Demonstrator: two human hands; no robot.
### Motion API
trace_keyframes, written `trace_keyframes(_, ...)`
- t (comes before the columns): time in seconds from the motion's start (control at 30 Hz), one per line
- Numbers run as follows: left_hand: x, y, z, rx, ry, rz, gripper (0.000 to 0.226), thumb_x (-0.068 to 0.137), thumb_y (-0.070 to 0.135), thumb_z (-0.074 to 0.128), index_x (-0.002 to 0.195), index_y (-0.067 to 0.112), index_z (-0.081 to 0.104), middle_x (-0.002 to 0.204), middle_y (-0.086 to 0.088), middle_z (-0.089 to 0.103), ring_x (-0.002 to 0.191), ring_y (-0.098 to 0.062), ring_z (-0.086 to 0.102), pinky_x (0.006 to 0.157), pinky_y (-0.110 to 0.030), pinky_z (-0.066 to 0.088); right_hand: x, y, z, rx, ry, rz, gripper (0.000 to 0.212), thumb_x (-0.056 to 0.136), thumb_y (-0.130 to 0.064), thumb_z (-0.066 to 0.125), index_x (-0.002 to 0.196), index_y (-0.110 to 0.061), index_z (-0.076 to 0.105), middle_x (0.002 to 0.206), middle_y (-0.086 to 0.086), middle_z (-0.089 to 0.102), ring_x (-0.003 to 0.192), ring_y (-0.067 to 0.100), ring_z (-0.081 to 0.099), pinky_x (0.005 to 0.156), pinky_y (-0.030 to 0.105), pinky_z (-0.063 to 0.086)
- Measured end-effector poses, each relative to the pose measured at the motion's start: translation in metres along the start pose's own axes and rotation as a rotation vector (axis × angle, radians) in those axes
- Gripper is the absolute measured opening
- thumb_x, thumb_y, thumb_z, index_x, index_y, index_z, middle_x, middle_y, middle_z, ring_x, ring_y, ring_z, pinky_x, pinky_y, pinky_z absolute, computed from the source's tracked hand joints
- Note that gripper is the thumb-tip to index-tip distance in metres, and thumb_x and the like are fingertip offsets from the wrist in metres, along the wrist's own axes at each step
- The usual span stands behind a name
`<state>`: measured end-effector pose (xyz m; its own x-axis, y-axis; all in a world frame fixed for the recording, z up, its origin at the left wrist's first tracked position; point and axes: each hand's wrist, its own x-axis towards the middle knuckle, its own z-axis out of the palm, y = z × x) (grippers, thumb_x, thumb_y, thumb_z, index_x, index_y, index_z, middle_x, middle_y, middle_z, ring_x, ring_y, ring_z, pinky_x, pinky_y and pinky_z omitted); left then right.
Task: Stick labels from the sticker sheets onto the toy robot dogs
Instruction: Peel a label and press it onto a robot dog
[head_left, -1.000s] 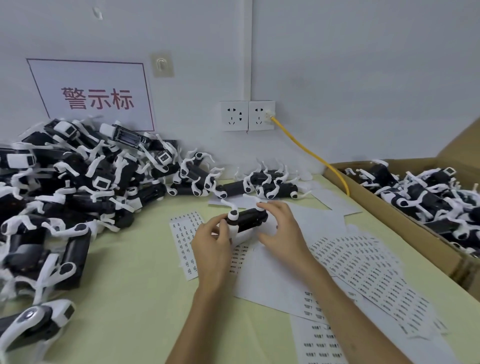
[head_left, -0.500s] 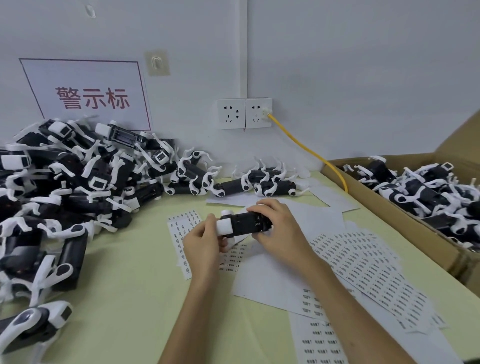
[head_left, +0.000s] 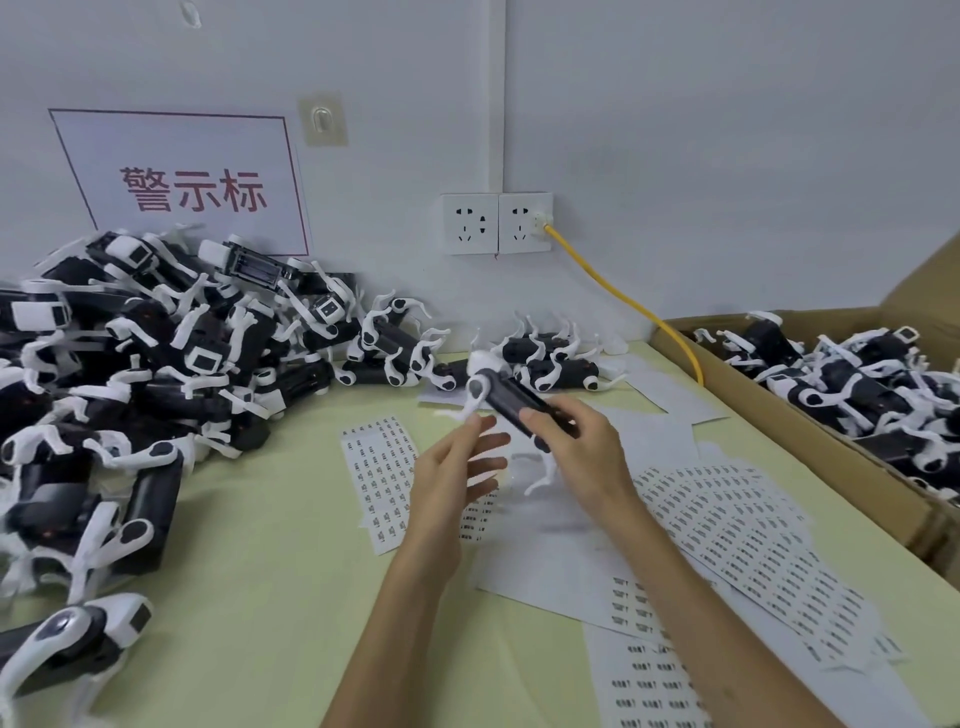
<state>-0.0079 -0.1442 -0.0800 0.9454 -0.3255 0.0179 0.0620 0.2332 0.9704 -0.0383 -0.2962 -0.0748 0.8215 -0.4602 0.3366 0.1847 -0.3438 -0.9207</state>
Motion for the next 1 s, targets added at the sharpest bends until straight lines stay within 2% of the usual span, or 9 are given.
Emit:
trace_keyframes(0.13,-0.002,0.002,0.002,-0.071,-0.002,0.000,0.038,0.106,0.043,0.051,0.120,0.015,0.074,0.111,-0.005,0.078,0.092,-0.016,0.075,0.073,-0.024,0.057,-0.007,0.000,0.014,-0.072,-0.153,-0.029,0.012,0.097,-0.035,0.066,0.100,-0.024,0.070,0.091,-0.007,0.072,0.083,0.007,0.067,0.076,0.023,0.049)
trace_keyframes(0.3,-0.003,0.001,-0.001,-0.051,0.009,0.076,0.034,0.108,0.042,0.049,0.123,0.023,0.073,0.113,0.001,0.078,0.098,-0.015,0.076,0.068,-0.023,0.057,-0.016,-0.004,0.022,0.076,-0.343,-0.020,0.026,0.094,-0.044,0.059,0.118,-0.037,0.065,0.106,-0.013,0.072,0.094,0.000,0.066,0.077,0.011,0.049)
trace_keyframes(0.4,-0.004,0.002,-0.003,-0.020,0.001,0.083,0.033,0.107,0.046,0.049,0.121,0.028,0.074,0.112,0.002,0.078,0.098,-0.014,0.076,0.073,-0.027,0.056,-0.015,-0.005,0.021,0.119,-0.324,-0.015,0.025,0.095,-0.034,0.066,0.120,-0.029,0.068,0.106,-0.009,0.074,0.098,0.006,0.069,0.077,0.015,0.051)
trace_keyframes(0.5,-0.004,0.002,-0.003,0.041,-0.037,0.110,0.030,0.107,0.043,0.051,0.117,0.028,0.075,0.109,0.002,0.079,0.098,-0.014,0.075,0.075,-0.027,0.054,-0.011,-0.006,0.019,0.161,-0.241,0.017,0.015,0.094,-0.023,0.073,0.108,-0.019,0.072,0.093,0.002,0.076,0.090,0.015,0.072,0.075,0.028,0.058)
trace_keyframes(0.57,-0.004,0.002,-0.001,0.061,-0.043,0.139,0.028,0.107,0.037,0.053,0.111,0.024,0.077,0.102,0.004,0.079,0.089,-0.006,0.074,0.065,-0.017,0.052,-0.009,-0.007,0.018,0.163,-0.181,0.064,0.013,0.092,-0.029,0.075,0.096,-0.017,0.071,0.080,0.001,0.075,0.077,0.015,0.072,0.074,0.034,0.058)
trace_keyframes(0.7,-0.009,0.002,0.005,0.134,-0.088,0.218,0.030,0.108,0.024,0.052,0.086,0.017,0.071,0.067,0.015,0.066,0.057,0.004,0.057,0.051,-0.008,0.041,-0.006,-0.006,0.015,0.164,-0.107,0.190,0.038,0.091,-0.044,0.073,0.074,-0.013,0.060,0.067,0.001,0.065,0.067,0.018,0.062,0.079,0.052,0.057)
trace_keyframes(0.8,-0.010,0.002,0.008,0.178,-0.117,0.247,0.031,0.109,0.017,0.050,0.086,0.019,0.070,0.061,0.018,0.064,0.051,0.004,0.056,0.051,-0.005,0.041,-0.005,-0.007,0.013,0.182,-0.090,0.245,0.046,0.091,-0.051,0.071,0.065,-0.015,0.055,0.067,0.004,0.058,0.068,0.022,0.059,0.079,0.056,0.058)
trace_keyframes(0.9,-0.010,0.003,0.007,0.173,-0.119,0.240,0.031,0.109,0.022,0.050,0.092,0.015,0.075,0.070,0.013,0.070,0.062,0.002,0.062,0.060,-0.008,0.046,-0.005,-0.009,0.013,0.237,-0.136,0.282,0.062,0.090,-0.056,0.067,0.090,0.007,0.062,0.078,0.010,0.062,0.074,0.025,0.064,0.081,0.055,0.059)
trace_keyframes(1.0,-0.011,0.004,0.007,0.158,-0.102,0.227,0.033,0.109,0.024,0.050,0.098,0.013,0.079,0.083,0.004,0.077,0.074,-0.003,0.068,0.067,-0.012,0.049,-0.006,-0.011,0.010,0.284,-0.184,0.325,0.064,0.091,-0.056,0.065,0.109,0.006,0.066,0.094,0.021,0.070,0.083,0.035,0.071,0.080,0.050,0.061)
